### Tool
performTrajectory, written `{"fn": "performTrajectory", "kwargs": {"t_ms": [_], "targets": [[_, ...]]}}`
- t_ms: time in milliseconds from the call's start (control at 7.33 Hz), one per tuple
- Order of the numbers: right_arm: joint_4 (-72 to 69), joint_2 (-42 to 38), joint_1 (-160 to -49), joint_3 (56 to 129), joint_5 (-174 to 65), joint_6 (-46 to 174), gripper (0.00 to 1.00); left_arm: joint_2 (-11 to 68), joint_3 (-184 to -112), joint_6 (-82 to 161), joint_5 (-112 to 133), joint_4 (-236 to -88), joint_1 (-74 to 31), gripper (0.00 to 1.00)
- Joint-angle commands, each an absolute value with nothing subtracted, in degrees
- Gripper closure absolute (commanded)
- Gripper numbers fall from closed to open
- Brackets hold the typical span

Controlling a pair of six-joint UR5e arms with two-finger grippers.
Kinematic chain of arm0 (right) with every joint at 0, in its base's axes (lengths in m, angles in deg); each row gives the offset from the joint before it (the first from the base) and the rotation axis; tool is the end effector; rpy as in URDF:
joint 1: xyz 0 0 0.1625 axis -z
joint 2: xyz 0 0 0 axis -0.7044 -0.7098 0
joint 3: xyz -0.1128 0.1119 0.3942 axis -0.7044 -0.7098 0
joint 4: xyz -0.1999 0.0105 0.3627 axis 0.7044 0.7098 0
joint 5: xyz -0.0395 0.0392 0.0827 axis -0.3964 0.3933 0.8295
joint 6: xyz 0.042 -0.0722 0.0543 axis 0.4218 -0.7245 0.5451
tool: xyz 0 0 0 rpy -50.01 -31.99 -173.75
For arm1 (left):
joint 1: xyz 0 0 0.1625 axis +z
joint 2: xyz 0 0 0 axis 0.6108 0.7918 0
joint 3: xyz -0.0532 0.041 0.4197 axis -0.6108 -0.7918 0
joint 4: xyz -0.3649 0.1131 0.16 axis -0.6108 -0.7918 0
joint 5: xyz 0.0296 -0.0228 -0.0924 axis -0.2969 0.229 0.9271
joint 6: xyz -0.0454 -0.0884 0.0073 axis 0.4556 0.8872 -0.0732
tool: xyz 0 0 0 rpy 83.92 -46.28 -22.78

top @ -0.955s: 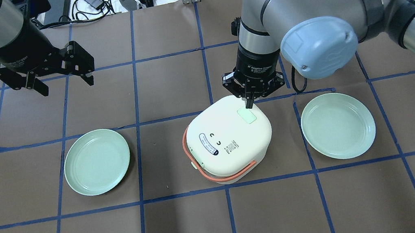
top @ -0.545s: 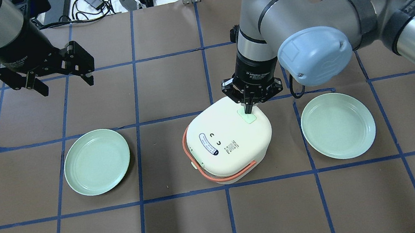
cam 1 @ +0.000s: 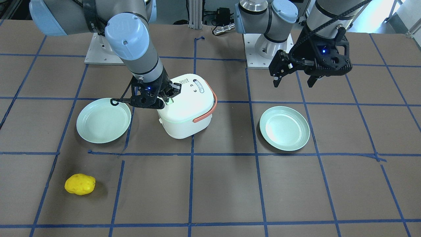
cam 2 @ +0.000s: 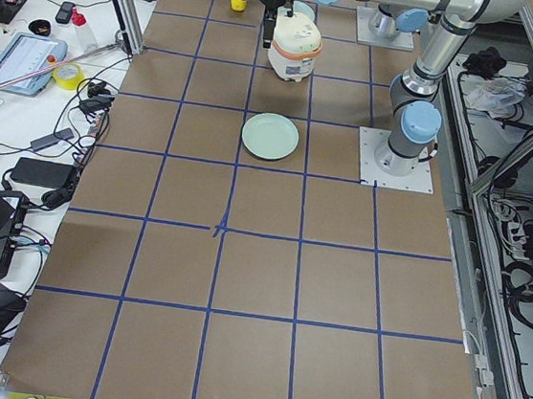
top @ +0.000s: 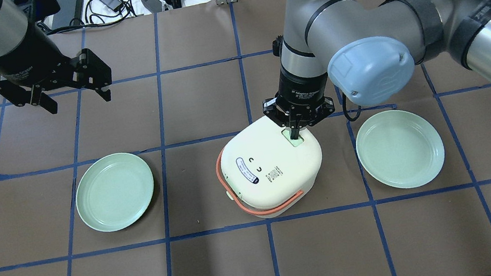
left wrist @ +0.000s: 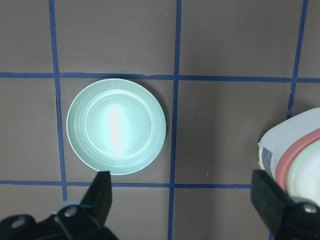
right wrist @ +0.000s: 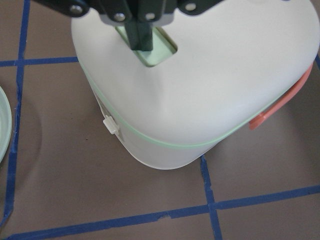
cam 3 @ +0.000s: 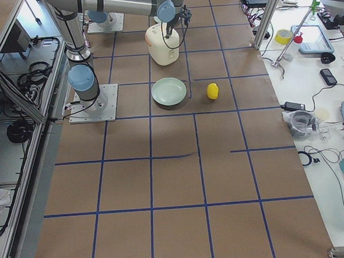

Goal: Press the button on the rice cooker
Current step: 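Press down on the green button with the right gripper, then lift the right gripper away as the cooker lid pops open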

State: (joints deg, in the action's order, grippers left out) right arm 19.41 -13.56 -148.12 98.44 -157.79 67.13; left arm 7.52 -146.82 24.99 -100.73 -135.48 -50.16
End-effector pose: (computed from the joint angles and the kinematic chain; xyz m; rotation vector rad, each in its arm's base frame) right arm 0.2657 -0.4702 0.3535 0.1859 3.0051 0.3101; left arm -0.1157 -0.4885 0.5024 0.0647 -3.1316 0.0604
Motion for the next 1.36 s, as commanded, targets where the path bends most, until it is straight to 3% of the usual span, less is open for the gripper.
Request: {"fn": "performTrajectory", "kwargs": {"t_ms": [0, 136, 409, 545, 1227], "targets": [[19.4, -13.7, -148.1, 97.5, -157.7, 67.6, 1.00, 7.5, -146.8, 25.0, -100.7, -135.5, -50.2, 0.00], [19.4, -14.3, -148.1, 96.5, -155.3, 69.1, 1.00, 7.5, -146.8, 25.0, -100.7, -135.5, -50.2, 0.00], [19.1, -14.5, -148.1, 90.5, -155.1, 73.7, 0.20, 7.5, -146.8, 25.1, -100.7, -135.5, -50.2, 0.00], [18.4, -14.5, -148.1, 87.6, -155.2, 74.0, 0.00, 7.5, -146.8, 25.1, -100.7, -135.5, -50.2, 0.00], [15.1, -14.2, -140.5, 84.8, -164.9, 68.5, 0.00, 7.5, -146.8, 25.0, -100.7, -135.5, -50.2, 0.00]]}}
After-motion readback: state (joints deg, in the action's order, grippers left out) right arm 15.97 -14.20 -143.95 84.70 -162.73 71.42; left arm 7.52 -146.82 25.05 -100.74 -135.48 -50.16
